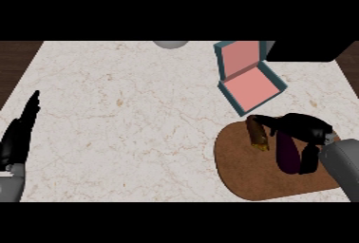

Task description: Pick the eggplant from the cutting board and place it in the cardboard box

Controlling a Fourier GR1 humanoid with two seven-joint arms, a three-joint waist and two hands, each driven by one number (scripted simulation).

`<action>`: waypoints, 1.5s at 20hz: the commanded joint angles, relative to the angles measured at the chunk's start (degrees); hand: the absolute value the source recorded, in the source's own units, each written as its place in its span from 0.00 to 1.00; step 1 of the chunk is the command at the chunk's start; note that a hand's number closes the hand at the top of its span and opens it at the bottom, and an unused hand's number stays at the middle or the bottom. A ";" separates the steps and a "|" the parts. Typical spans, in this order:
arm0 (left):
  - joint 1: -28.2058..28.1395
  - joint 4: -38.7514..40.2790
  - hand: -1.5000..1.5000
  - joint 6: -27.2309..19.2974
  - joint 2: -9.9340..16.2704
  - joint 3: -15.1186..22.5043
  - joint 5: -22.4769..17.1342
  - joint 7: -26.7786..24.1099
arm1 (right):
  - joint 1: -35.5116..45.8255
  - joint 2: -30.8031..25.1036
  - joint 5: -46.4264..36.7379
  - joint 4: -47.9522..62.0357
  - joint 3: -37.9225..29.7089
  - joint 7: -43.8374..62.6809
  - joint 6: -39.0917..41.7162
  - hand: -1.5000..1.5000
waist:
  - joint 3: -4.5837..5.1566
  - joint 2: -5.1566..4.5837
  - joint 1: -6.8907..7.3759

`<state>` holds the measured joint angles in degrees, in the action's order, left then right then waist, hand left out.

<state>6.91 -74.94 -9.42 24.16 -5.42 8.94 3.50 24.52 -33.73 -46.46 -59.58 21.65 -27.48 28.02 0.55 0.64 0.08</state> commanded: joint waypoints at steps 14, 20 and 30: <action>-2.77 -1.73 0.50 0.92 -0.33 -2.10 0.83 -0.78 | 0.00 -1.52 -1.09 9.66 -22.58 12.26 -25.21 1.00 | -0.64 -0.58 -1.50; -3.58 -2.40 0.50 -0.46 -2.19 -1.14 2.16 -0.95 | -2.79 -6.67 1.20 8.96 -31.62 13.66 -35.02 1.00 | -0.57 -0.53 -0.74; 0.25 -1.63 0.50 2.31 -1.27 -2.70 2.09 1.60 | 1.50 -6.65 6.95 -5.27 -34.16 10.24 -30.35 1.00 | -0.54 -0.61 -0.10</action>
<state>5.43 -77.38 -7.48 23.18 -7.72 10.47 4.58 24.69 -39.23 -41.48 -62.81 -11.04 -15.58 -5.02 0.02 0.14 -0.30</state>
